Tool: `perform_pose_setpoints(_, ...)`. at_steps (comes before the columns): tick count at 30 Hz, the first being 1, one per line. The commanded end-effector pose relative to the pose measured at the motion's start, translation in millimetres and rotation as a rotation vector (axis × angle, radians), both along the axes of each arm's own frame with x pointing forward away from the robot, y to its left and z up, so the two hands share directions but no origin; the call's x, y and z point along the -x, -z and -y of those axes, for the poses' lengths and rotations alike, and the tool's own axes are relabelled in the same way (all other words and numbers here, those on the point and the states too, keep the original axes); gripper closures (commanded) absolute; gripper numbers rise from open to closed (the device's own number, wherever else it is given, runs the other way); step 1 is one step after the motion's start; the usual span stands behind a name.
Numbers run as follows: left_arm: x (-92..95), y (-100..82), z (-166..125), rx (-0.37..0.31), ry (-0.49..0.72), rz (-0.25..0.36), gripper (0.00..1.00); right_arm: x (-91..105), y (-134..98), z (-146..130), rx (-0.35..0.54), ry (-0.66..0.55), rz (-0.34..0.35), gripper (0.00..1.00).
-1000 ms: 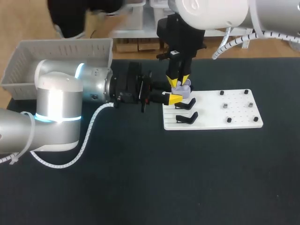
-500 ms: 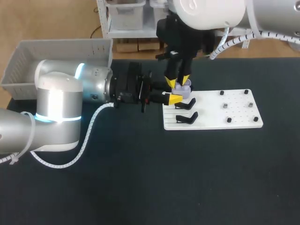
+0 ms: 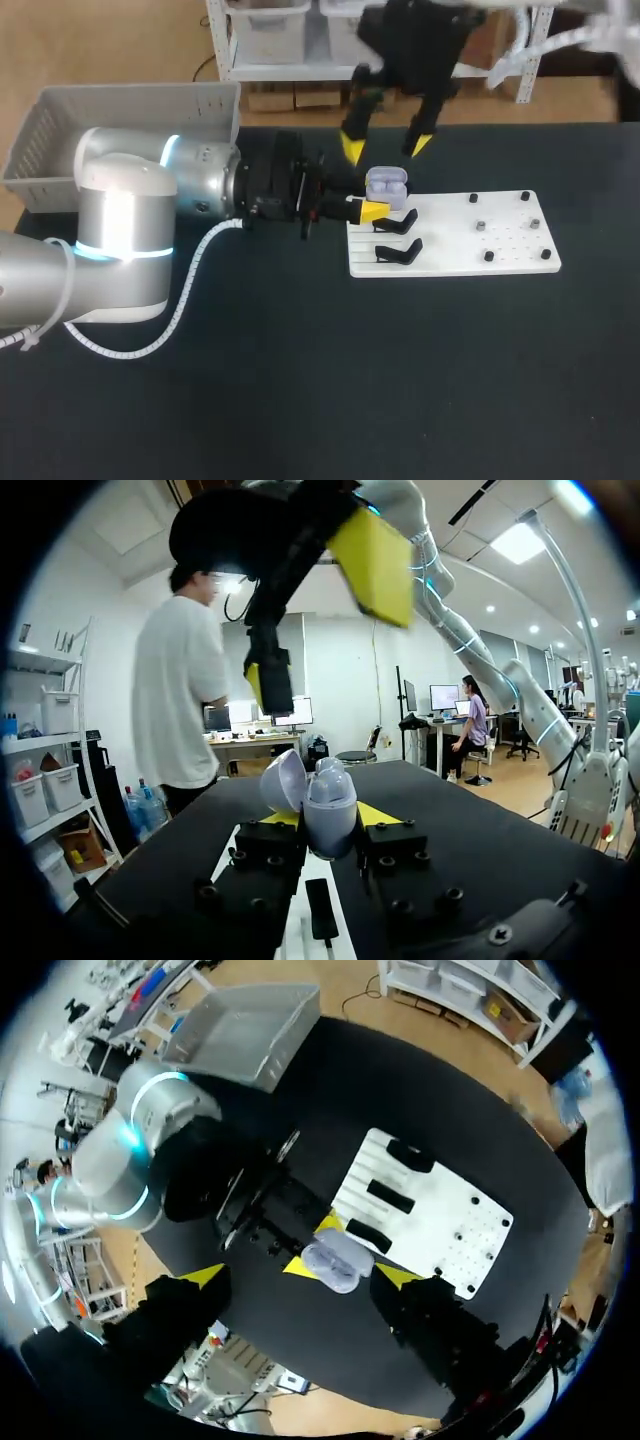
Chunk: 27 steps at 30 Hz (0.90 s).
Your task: Pick up each earbud case from the left stands, insert the matching earbuds, close the lid, and place the case in the box.
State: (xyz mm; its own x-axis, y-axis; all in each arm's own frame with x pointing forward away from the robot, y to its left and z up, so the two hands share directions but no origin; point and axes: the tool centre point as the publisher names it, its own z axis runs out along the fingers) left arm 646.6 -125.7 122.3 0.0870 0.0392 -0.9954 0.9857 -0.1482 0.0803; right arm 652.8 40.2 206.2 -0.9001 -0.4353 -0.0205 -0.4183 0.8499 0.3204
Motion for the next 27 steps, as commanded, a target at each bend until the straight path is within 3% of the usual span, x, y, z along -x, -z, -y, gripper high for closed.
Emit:
perform_pose_setpoints(1,1.5,0.8,-0.3,0.003,-0.005,0.003,1.00,-4.8,-4.8,16.1,-0.063,0.125,0.093,0.00)
perform_pose_setpoints(8,1.5,0.8,-0.3,0.003,-0.005,0.003,1.00,-42.0,7.3,35.6,-0.064,0.323,0.174,0.00)
perform_pose_setpoints(15,1.5,0.8,-0.3,0.003,-0.005,0.003,1.00,-64.3,34.4,55.1,-0.031,0.403,0.143,0.00)
perform_pose_setpoints(21,1.5,0.8,-0.3,0.003,-0.005,0.003,1.00,-65.3,59.0,66.2,0.007,0.420,0.080,0.00)
perform_pose_setpoints(27,1.5,0.8,-0.3,0.003,-0.005,0.003,1.00,-57.6,68.0,67.3,0.025,0.409,0.039,0.00)
